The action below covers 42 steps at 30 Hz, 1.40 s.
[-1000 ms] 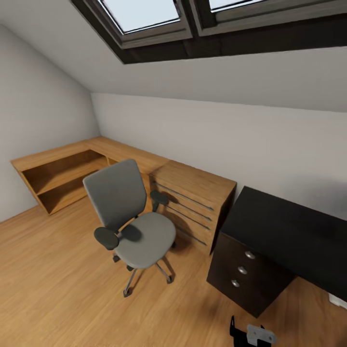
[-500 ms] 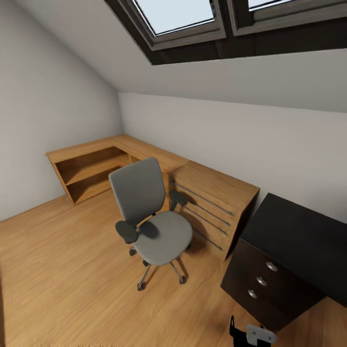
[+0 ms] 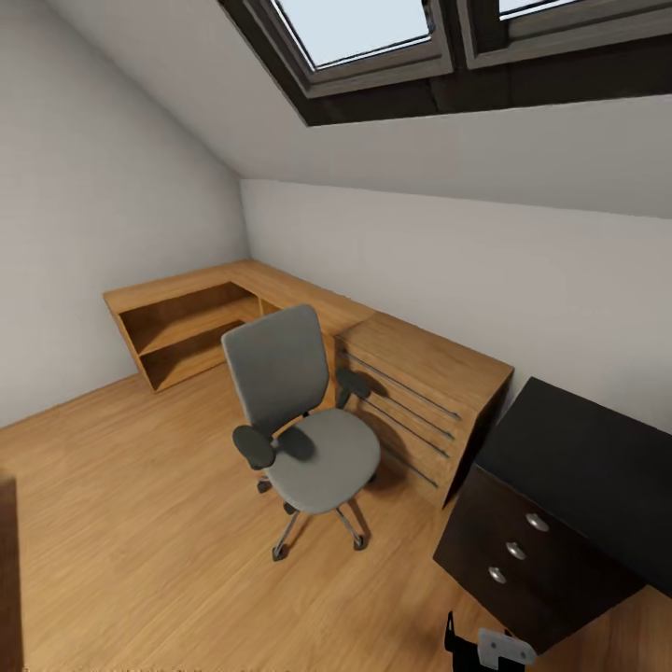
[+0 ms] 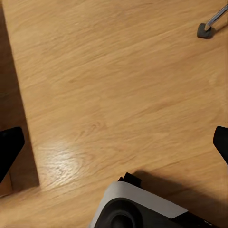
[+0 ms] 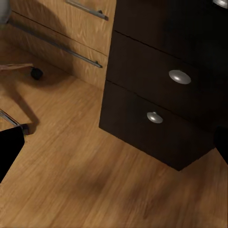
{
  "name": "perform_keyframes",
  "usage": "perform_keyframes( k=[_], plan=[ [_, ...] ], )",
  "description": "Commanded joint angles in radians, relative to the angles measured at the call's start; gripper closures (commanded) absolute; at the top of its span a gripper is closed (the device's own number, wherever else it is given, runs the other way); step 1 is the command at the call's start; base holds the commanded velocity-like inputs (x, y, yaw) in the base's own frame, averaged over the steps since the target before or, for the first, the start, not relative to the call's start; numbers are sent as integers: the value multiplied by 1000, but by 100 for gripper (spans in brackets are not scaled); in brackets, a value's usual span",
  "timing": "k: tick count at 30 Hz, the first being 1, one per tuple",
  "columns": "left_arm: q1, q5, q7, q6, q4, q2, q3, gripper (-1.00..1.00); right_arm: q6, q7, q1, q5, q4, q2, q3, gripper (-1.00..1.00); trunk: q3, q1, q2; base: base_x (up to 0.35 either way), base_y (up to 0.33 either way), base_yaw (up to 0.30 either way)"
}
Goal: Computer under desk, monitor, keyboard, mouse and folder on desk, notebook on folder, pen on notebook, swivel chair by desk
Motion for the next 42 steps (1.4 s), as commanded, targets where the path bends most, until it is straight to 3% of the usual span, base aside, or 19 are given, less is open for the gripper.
perform_keyframes(
  k=[1, 14, 26, 42],
  plan=[
    [-1, 4, 8, -3, 0, 0, -9, -100, -1, -8, -1, -1, 2, 1, 9, -100, -2, 0, -2, 0, 0, 265],
    [-1, 4, 8, -3, 0, 0, -9, -100, -2, -9, -1, -1, 2, 1, 9, -100, -2, 0, -2, 0, 13, 274],
    [-1, 4, 8, -4, 0, 0, -9, -100, -3, -9, -1, -1, 2, 1, 9, -100, -1, 0, -2, 0, 168, 276],
    [-1, 4, 8, -4, 1, 0, -9, -100, -8, -9, -1, 0, 2, 1, 9, -100, 14, 0, -2, 0, 3, 228]
  ],
)
